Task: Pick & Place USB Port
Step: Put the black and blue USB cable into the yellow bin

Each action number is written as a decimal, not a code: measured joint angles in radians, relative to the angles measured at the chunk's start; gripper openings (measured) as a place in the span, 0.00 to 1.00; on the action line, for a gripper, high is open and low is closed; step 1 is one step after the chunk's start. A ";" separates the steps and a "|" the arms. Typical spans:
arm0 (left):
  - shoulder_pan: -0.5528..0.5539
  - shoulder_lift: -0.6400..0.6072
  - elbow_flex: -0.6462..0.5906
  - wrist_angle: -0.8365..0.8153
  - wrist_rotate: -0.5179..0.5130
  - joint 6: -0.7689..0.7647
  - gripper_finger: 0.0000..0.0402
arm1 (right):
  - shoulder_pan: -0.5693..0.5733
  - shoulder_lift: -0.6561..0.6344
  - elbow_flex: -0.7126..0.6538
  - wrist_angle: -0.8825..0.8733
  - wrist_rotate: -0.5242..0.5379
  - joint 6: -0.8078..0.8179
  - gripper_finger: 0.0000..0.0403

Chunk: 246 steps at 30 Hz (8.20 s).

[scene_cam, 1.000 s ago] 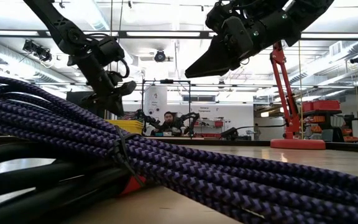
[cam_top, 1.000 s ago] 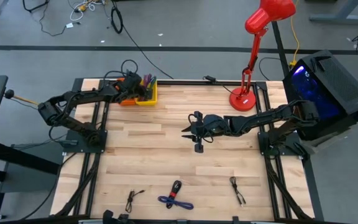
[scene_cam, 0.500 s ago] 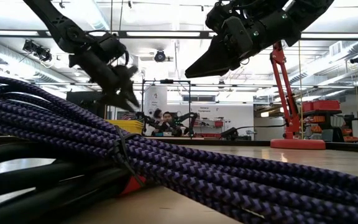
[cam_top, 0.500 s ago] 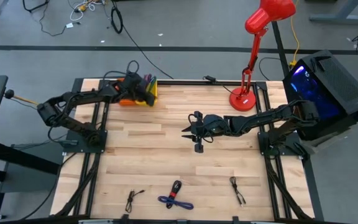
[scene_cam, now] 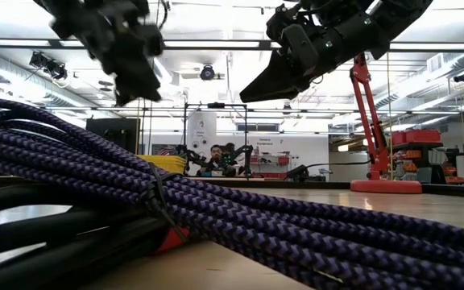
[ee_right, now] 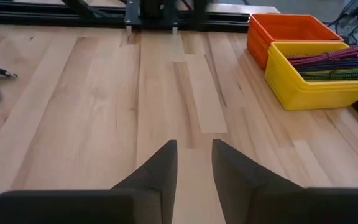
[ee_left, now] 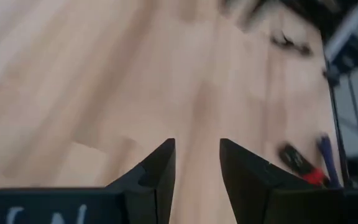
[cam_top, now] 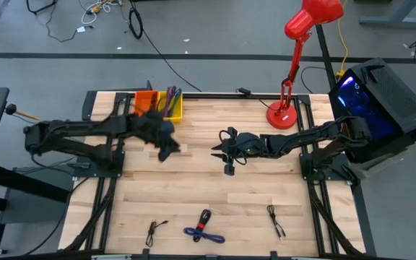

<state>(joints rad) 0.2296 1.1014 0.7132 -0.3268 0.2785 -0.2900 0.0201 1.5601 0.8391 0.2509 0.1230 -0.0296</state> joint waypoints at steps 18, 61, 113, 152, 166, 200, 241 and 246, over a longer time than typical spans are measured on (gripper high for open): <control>-0.662 0.051 0.000 0.039 -0.365 -0.306 0.32 | -0.032 0.000 0.000 0.049 -0.003 0.066 0.25; -0.974 0.611 0.000 0.806 -0.561 -0.977 0.32 | -0.042 0.000 0.000 -0.009 -0.063 0.044 0.25; -0.972 0.667 0.000 0.855 -0.546 -1.008 0.32 | -0.043 0.000 0.000 -0.021 -0.060 0.037 0.25; -0.937 0.666 0.037 0.789 -0.458 -0.971 0.32 | -0.043 0.000 0.000 -0.020 -0.060 0.036 0.25; -0.939 0.666 0.040 0.799 -0.457 -0.955 0.32 | -0.043 0.000 0.000 -0.023 -0.060 0.044 0.25; -0.910 0.786 0.134 0.712 -0.259 -0.928 0.32 | -0.043 0.000 0.000 -0.028 -0.061 0.046 0.25; -0.802 0.781 0.136 0.834 -0.401 -0.588 0.32 | 0.498 0.197 0.001 -0.041 -0.054 0.439 0.25; -0.812 0.780 0.136 0.842 -0.404 -0.589 0.32 | 0.502 0.304 0.001 0.092 -0.105 0.471 0.25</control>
<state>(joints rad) -0.5829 1.8812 0.8490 0.5152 -0.1259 -0.8787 0.5220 1.8645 0.8398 0.3425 0.0181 0.4409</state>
